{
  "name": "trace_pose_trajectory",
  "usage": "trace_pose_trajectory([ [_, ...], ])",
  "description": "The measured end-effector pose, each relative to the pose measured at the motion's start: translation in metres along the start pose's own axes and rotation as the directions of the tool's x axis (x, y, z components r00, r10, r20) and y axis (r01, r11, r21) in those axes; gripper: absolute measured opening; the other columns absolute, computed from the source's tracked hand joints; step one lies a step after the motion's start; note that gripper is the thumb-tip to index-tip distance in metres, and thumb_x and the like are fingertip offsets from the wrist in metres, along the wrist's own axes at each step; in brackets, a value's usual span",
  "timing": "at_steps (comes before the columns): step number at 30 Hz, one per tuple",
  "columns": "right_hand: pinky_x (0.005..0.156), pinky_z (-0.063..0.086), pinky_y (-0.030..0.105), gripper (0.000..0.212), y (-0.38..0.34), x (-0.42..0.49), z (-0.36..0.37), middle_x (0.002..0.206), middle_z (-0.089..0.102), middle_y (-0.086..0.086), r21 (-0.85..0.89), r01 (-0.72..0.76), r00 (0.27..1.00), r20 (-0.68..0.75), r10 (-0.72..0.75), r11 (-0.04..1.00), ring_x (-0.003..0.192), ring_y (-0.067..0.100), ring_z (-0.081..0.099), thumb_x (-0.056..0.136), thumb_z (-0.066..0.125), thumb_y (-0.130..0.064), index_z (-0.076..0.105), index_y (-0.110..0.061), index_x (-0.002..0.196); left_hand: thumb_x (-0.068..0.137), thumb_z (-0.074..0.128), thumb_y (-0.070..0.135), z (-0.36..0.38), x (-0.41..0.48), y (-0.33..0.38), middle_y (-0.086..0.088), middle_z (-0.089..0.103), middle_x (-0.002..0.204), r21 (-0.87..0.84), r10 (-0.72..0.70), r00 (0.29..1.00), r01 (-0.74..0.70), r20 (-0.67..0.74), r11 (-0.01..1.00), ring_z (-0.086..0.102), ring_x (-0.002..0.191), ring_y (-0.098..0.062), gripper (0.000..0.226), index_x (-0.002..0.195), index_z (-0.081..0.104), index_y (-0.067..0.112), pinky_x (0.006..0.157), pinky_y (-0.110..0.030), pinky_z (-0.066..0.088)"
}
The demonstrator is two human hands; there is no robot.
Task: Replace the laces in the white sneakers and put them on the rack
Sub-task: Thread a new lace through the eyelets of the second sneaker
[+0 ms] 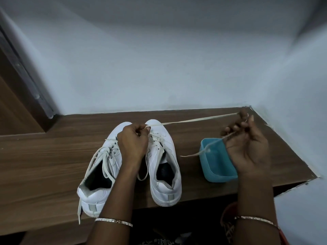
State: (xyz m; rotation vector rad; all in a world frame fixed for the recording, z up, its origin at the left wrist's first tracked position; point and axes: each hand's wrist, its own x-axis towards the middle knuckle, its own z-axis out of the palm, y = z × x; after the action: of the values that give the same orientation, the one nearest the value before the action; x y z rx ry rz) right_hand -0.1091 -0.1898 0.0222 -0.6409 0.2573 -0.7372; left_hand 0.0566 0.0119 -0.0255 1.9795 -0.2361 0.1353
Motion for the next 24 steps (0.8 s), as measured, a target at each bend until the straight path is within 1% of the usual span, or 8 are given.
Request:
trace_pose_trajectory([
  [3, 0.078, 0.050, 0.023, 0.032, -0.002, 0.004, 0.004, 0.083, 0.058, -0.008, 0.125, 0.002, 1.000, 0.029, -0.006, 0.992, 0.074, 0.006, 0.058, 0.106, 0.043, -0.019, 0.074, -0.016, 0.110, 0.079, 0.073, 0.011, -0.002, 0.000, 0.003, 0.005, 0.065, 0.077, 0.003, 0.074, 0.996, -0.075, 0.043, 0.997, 0.059, 0.065, -0.016, 0.017, 0.091, 0.072, 0.023, 0.068, -0.029, 0.046],
  [6, 0.080, 0.054, 0.025, 0.030, 0.010, 0.011, 0.018, 0.093, 0.063, -0.004, 0.211, -0.089, 0.991, 0.113, 0.066, 0.974, 0.085, 0.010, 0.062, 0.100, 0.047, -0.016, 0.076, -0.014, 0.107, 0.070, 0.063, -0.004, -0.003, -0.007, 0.016, -0.001, 0.060, 0.081, -0.131, 0.223, 0.966, -0.206, 0.128, 0.970, 0.054, 0.059, -0.011, 0.033, 0.091, 0.064, 0.021, 0.061, -0.024, 0.046],
  [9, 0.077, 0.059, 0.029, 0.033, 0.026, 0.012, 0.036, 0.098, 0.073, 0.002, 0.312, -0.191, 0.971, 0.198, 0.133, 0.931, 0.090, 0.015, 0.071, 0.099, 0.044, -0.014, 0.076, -0.008, 0.105, 0.070, 0.057, 0.006, -0.004, -0.016, 0.033, 0.001, 0.063, 0.074, -0.310, 0.310, 0.885, -0.203, 0.346, 0.929, 0.058, 0.060, -0.020, 0.029, 0.088, 0.071, 0.023, 0.056, -0.028, 0.045],
  [12, 0.076, 0.060, 0.033, 0.028, 0.041, 0.008, 0.054, 0.100, 0.075, 0.005, 0.329, -0.245, 0.960, 0.215, 0.181, 0.912, 0.093, 0.019, 0.073, 0.094, 0.048, -0.011, 0.073, -0.007, 0.105, 0.079, 0.065, 0.017, -0.001, -0.021, 0.038, 0.004, 0.065, 0.062, -0.323, 0.361, 0.780, -0.215, 0.512, 0.922, 0.059, 0.058, -0.018, 0.020, 0.090, 0.076, 0.029, 0.058, -0.028, 0.047],
  [15, 0.077, 0.060, 0.033, 0.025, 0.052, 0.006, 0.062, 0.100, 0.074, 0.007, 0.331, -0.259, 0.960, 0.192, 0.204, 0.907, 0.092, 0.021, 0.073, 0.090, 0.051, -0.009, 0.069, -0.007, 0.107, 0.086, 0.071, 0.025, -0.002, -0.024, 0.041, -0.003, 0.066, 0.065, -0.368, 0.351, 0.654, -0.118, 0.670, 0.922, 0.059, 0.058, -0.018, 0.013, 0.097, 0.077, 0.021, 0.061, -0.030, 0.047],
  [18, 0.076, 0.060, 0.032, 0.025, 0.055, 0.007, 0.061, 0.098, 0.074, 0.007, 0.347, -0.241, 0.968, 0.151, 0.200, 0.906, 0.088, 0.022, 0.074, 0.089, 0.052, -0.007, 0.068, -0.007, 0.108, 0.085, 0.068, 0.027, -0.009, -0.021, 0.041, -0.009, 0.064, 0.073, -0.447, 0.331, 0.574, 0.068, 0.749, 0.892, 0.047, 0.059, -0.025, 0.025, 0.101, 0.074, 0.008, 0.057, -0.032, 0.040],
  [21, 0.073, 0.060, 0.033, 0.027, 0.056, 0.009, 0.059, 0.097, 0.074, 0.008, 0.367, -0.212, 0.977, 0.113, 0.183, 0.906, 0.086, 0.022, 0.074, 0.086, 0.053, -0.005, 0.067, -0.007, 0.109, 0.082, 0.074, 0.021, -0.014, -0.021, 0.043, -0.009, 0.072, 0.089, -0.450, 0.331, 0.496, 0.140, 0.803, 0.882, 0.055, 0.069, -0.025, 0.030, 0.108, 0.070, 0.008, 0.059, -0.028, 0.041],
  [24, 0.070, 0.061, 0.033, 0.027, 0.060, 0.010, 0.060, 0.095, 0.075, 0.009, 0.388, -0.196, 0.981, 0.083, 0.178, 0.901, 0.084, 0.023, 0.074, 0.083, 0.055, -0.005, 0.066, -0.007, 0.108, 0.074, 0.085, 0.023, -0.007, -0.023, 0.042, -0.019, 0.072, 0.094, -0.418, 0.306, 0.535, 0.099, 0.787, 0.903, 0.056, 0.074, -0.029, 0.029, 0.098, 0.069, 0.014, 0.064, -0.035, 0.042],
])
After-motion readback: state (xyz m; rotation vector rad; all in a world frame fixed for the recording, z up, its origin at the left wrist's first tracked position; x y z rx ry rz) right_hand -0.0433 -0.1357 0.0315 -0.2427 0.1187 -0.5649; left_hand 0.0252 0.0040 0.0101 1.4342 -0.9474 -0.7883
